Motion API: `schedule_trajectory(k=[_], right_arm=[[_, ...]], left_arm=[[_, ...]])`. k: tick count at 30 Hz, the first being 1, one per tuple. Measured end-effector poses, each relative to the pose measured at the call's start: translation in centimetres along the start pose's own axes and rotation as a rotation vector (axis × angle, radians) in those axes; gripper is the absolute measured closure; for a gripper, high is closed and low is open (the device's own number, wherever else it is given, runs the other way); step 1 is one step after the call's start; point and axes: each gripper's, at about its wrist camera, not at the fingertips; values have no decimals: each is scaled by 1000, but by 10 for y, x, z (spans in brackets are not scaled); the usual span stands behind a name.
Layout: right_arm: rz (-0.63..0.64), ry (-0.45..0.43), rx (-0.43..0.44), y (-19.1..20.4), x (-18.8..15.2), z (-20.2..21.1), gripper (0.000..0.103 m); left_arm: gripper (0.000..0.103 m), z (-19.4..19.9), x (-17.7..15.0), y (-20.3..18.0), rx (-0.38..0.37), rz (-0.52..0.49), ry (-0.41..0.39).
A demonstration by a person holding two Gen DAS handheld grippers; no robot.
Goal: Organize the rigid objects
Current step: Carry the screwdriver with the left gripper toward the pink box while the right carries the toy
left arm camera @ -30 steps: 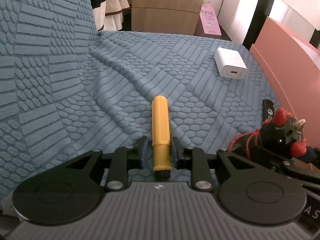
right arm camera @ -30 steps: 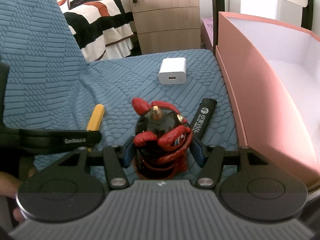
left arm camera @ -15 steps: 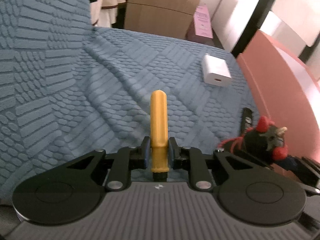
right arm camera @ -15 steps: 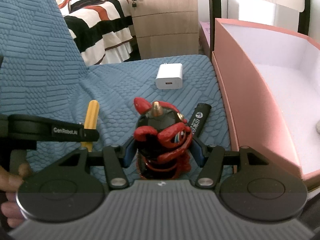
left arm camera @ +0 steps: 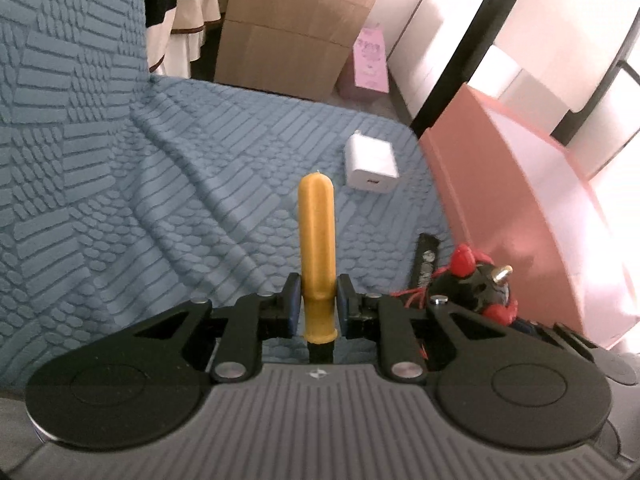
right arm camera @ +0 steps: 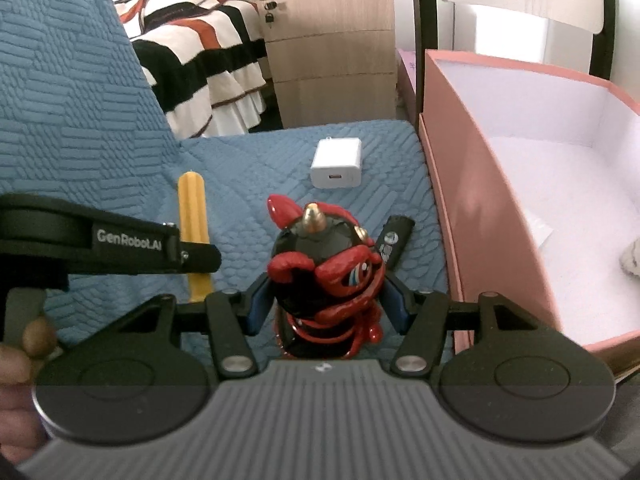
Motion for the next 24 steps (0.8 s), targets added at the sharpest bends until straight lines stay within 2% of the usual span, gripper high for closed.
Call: schedule_trajectory(k=[8, 12, 20, 24], right_arm=[[-13, -46, 17, -7, 19, 26, 42], [-6, -61, 27, -13, 30, 40, 42], [-18, -83, 65, -26, 55, 59, 42], [-25, -106, 61, -34, 69, 69, 42]], left_arm=[[82, 19, 7, -12, -5, -4, -22], [82, 25, 12, -13, -53, 30, -7], [82, 40, 23, -35, -69, -9, -47], [82, 51, 35, -46, -108, -5, -78]])
Point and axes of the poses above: each gripper's, at about its wrist camera, not at the fingertips, and z roughly against the way its jaws point, y to its left, x to its top, and after that the axes turned 2 degrees about -y, right-handed
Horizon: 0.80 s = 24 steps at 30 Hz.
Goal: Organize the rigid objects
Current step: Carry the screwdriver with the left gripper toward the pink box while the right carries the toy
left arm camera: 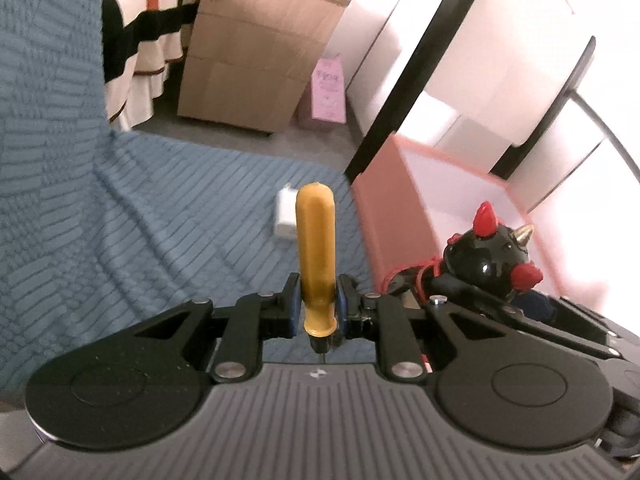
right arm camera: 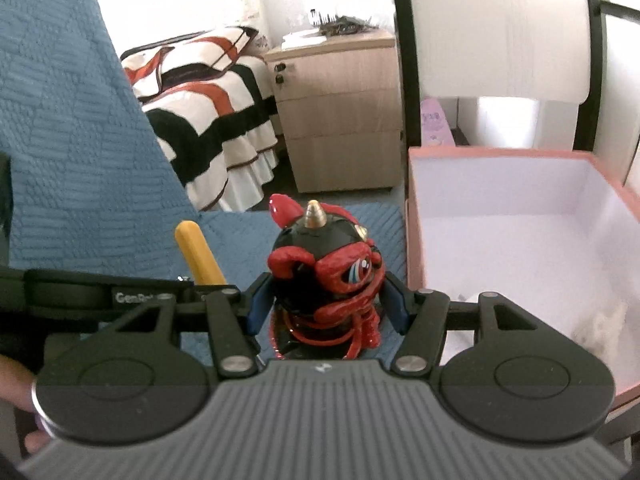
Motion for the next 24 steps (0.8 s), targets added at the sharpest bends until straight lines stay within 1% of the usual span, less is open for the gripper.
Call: schedule_trajectory(k=[4, 10, 16, 20, 24], right_arm=[[-10, -26, 3, -9, 15, 10, 42], [-20, -74, -6, -26, 36, 23, 42], [-15, -121, -23, -43, 58, 36, 42], [5, -133, -60, -59, 74, 41, 42], [-26, -122, -72, -82, 84, 41, 42]], left_arm=[[82, 7, 13, -11, -25, 17, -27], [82, 17, 34, -41, -80, -9, -52], [82, 21, 61, -76, -132, -43, -76], [82, 15, 79, -104, -160, -75, -78], [82, -1, 91, -128, -194, -80, -48]])
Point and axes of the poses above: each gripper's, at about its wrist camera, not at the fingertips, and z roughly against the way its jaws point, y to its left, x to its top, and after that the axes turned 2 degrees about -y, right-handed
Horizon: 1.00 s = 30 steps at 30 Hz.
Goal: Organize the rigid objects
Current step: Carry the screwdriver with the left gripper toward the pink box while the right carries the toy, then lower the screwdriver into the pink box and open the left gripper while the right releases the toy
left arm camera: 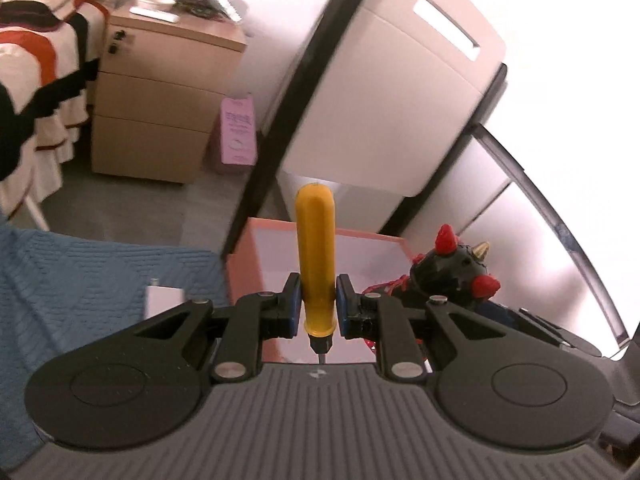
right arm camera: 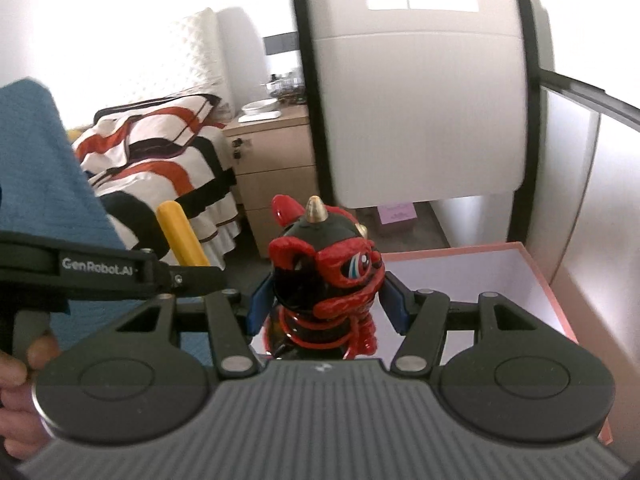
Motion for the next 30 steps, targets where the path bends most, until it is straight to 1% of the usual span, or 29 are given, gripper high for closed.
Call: schedule_trajectory(k=[4, 7, 9, 11, 13, 14, 16, 19, 25, 28, 30], right_arm=[[-12, 19, -29, -22, 3, -4, 42], [-40, 58, -41, -41, 0, -10, 42], [-49, 91, -56, -53, -6, -17, 42], [-88, 142, -65, -69, -14, -26, 42], [-109, 177, -73, -80, -23, -32, 42], [-114, 193, -82, -85, -27, -36, 42], [-111, 219, -96, -92, -36, -42, 42], [-99, 258, -119, -100, -49, -53, 42], [-121, 322, -129, -116, -75, -66, 42], [-132, 351, -134, -122, -84, -71, 42], [-142, 368, -131, -126, -89, -75, 42]], left_arm=[[82, -28, 7, -20, -24, -19, 44], [82, -50, 3, -29, -30, -41, 90], [82, -69, -1, -35, -28, -51, 131], [82, -89, -6, -38, -27, -53, 172], [82, -110, -13, -36, -33, -29, 206], [82, -121, -16, -36, -24, -25, 234], [82, -138, -22, -37, -22, -36, 273], [82, -163, -30, -33, -9, -14, 337], [81, -192, -44, -29, 3, -1, 434], [81, -200, -49, -28, 10, -3, 452], [81, -203, -50, -30, 22, -17, 449]])
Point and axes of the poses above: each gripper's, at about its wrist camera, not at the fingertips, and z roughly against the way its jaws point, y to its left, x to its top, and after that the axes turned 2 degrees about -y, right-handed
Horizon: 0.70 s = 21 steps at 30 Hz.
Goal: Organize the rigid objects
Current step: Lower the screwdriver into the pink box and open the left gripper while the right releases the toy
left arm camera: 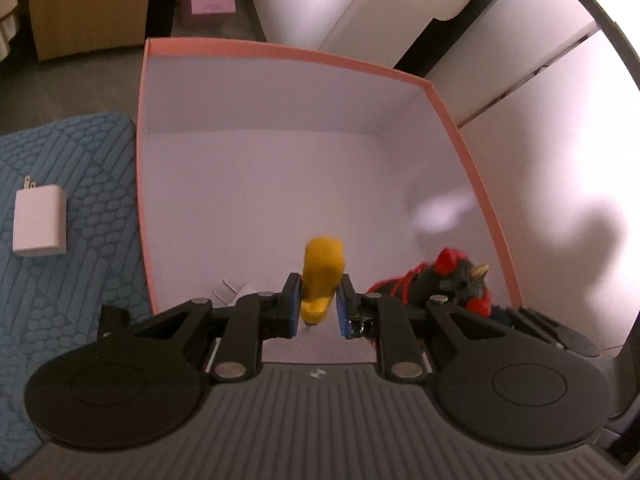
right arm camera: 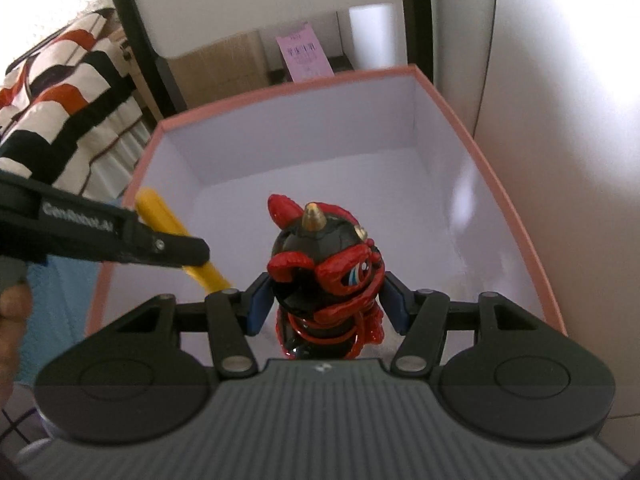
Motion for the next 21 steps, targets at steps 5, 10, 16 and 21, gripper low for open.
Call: schedule_trajectory(k=[5, 10, 16, 21], right_arm=[[-25, 33, -2, -9, -6, -9, 42], [-52, 37, 1, -15, -6, -11, 40], [-62, 25, 11, -11, 0, -9, 42], [-39, -33, -14, -1, 10, 7, 39]], left_arm=[[81, -4, 2, -8, -2, 0, -1], [75, -2, 2, -6, -26, 6, 17], [61, 11, 2, -10, -20, -2, -31], [61, 43, 1, -11, -8, -25, -128]])
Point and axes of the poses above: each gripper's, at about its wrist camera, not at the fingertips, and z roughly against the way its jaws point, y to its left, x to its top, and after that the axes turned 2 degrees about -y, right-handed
